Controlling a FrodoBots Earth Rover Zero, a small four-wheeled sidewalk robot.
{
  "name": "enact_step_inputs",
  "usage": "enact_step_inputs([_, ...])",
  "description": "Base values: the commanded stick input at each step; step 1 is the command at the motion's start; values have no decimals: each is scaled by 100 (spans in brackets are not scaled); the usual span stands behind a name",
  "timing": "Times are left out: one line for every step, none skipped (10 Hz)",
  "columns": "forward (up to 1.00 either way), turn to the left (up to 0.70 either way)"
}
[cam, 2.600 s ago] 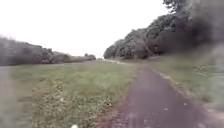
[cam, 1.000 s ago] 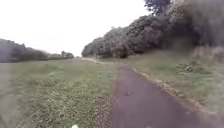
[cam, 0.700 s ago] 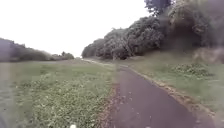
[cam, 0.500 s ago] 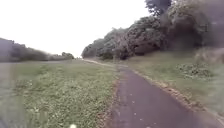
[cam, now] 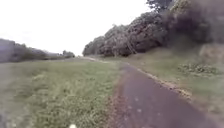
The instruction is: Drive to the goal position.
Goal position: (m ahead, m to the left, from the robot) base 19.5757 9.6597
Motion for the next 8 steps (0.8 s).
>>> enact_step_inputs([70,0])
enact_step_inputs([70,0])
enact_step_inputs([70,0])
enact_step_inputs([70,0])
enact_step_inputs([70,0])
enact_step_inputs([70,0])
enact_step_inputs([70,-1])
enact_step_inputs([70,-11])
